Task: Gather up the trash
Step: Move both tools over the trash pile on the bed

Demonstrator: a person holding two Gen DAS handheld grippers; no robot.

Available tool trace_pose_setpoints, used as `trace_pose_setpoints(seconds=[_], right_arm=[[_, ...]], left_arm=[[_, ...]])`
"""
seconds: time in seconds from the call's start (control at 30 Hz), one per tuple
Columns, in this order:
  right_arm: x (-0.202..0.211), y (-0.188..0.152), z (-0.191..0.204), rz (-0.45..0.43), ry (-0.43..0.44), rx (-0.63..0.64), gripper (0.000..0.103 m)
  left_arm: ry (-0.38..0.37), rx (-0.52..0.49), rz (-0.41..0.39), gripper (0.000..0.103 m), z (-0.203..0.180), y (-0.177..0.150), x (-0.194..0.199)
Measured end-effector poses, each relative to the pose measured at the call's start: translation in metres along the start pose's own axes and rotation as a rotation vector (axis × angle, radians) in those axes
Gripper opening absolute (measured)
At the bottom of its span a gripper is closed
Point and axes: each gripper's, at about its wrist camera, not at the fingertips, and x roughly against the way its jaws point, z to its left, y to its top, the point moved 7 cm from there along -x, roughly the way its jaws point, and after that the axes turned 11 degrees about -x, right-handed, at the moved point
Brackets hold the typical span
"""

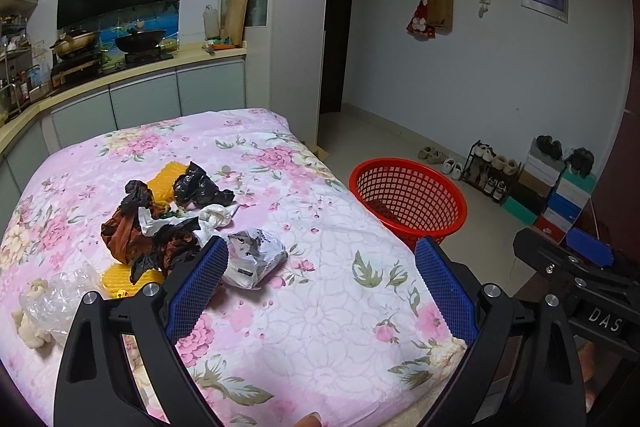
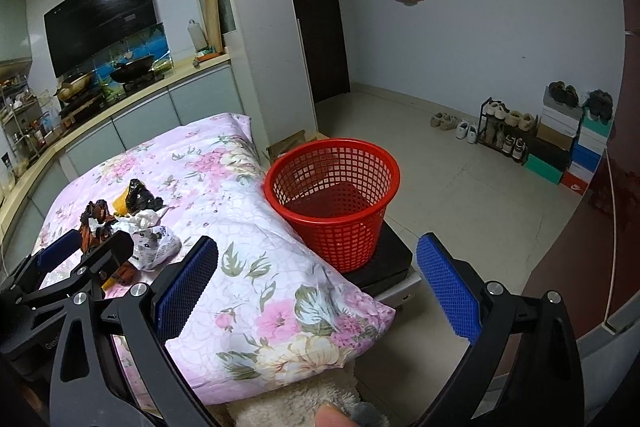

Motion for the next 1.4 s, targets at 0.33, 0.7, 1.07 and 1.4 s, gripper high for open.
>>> trace_pose_setpoints(seconds=[0.33, 0.7, 1.07, 1.4], right_arm=[[-0.009, 0.004, -0.004, 0.002, -0.010, -0.006, 0.096], [-0.028, 0.008, -0.009, 0.019, -0.029, -0.006, 0.096], [-0.040, 0.008, -0.014, 0.035, -0.044, -0.017, 0.096], [-0.045, 0.005, -0.015, 0.042, -0.043, -0.017, 0.096]], left_arm=[[0.009, -0.006, 0.005, 0.091, 0.001, 0.002, -0.011], [0.019, -0.023, 0.019, 0.091, -0.002, 0.003, -0.026], [0.027, -0.031, 0.045, 0.091, -0.003, 0.000, -0.040], [0.027, -0.025, 0.060, 0.091, -0.002, -0.001, -0.046]])
